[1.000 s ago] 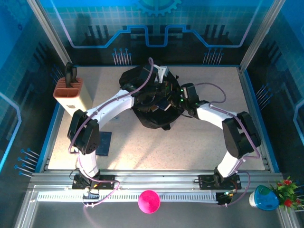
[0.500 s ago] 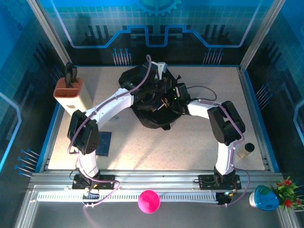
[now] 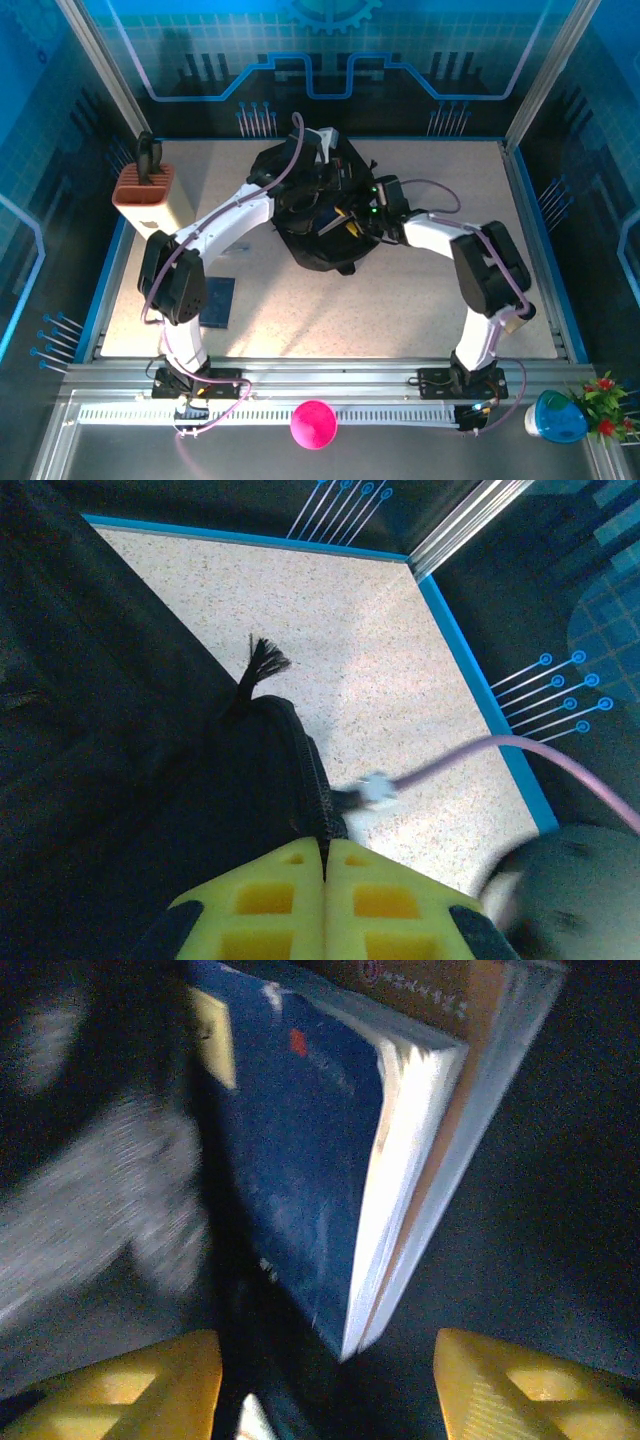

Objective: Pack the student bag
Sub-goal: Place the book in the student bag, then close the student bag at the top-center of the table.

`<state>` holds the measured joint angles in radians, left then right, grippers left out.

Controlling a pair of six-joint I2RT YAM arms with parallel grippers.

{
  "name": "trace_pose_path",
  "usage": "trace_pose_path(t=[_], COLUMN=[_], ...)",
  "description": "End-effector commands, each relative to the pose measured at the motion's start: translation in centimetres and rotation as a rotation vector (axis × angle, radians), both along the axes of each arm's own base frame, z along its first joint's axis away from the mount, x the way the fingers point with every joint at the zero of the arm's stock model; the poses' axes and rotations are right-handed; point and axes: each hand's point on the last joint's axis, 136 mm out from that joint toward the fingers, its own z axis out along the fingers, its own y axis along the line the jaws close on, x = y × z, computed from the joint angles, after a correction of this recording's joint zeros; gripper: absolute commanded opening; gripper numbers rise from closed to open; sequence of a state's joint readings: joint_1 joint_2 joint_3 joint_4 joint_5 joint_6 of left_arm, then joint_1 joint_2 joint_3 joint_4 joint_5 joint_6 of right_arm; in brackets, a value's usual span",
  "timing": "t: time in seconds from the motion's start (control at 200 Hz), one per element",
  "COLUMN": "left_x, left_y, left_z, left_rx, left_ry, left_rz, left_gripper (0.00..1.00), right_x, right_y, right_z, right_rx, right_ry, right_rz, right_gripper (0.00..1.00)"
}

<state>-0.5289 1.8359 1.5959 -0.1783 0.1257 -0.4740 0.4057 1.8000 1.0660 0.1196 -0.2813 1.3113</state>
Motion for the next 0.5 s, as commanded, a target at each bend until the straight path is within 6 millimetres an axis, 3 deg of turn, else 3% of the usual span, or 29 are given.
trace_pose_path(t=[0.0,0.15,0.205,0.225,0.315,0.495], left_x=[-0.4,-1.2,-1.6,-1.8,-2.8,-4.9], left_y=[0.1,-0.4,-0.2,-0.1,0.9,5.6], left_z=[3.0,0.4,-0.8,-1.4,-3.1,-5.8], left_rx=[-0.089,-0.074,-0.064,-0.057,-0.014,0.139], left_ry=[-0.044,0.018,0.048,0.059,0.1,0.147], left_rz=[-0.023,-0.067,-0.067,-0.065,-0.046,0.065], left_gripper=[0.0,0.05,0.18,0.24,0.49,0.77], right_x=[-1.9,-4.4,-4.7,-5.3,-6.0,-6.8], right_y=[-2.4,-7.9,-9.9,-10.7,-13.4,-15.7], right_z=[3.6,4.8,5.9,5.3,6.2,7.5], right_rx=[-0.057,-0.212,-0.255,-0.283,-0.4,-0.531], right_ry=[-0.099,-0.162,-0.202,-0.197,-0.246,-0.301], right_rz=[0.056,-0.008,-0.049,-0.055,-0.081,-0.066], right_gripper=[0.65,0.75,0.8,0.82,0.88,0.97])
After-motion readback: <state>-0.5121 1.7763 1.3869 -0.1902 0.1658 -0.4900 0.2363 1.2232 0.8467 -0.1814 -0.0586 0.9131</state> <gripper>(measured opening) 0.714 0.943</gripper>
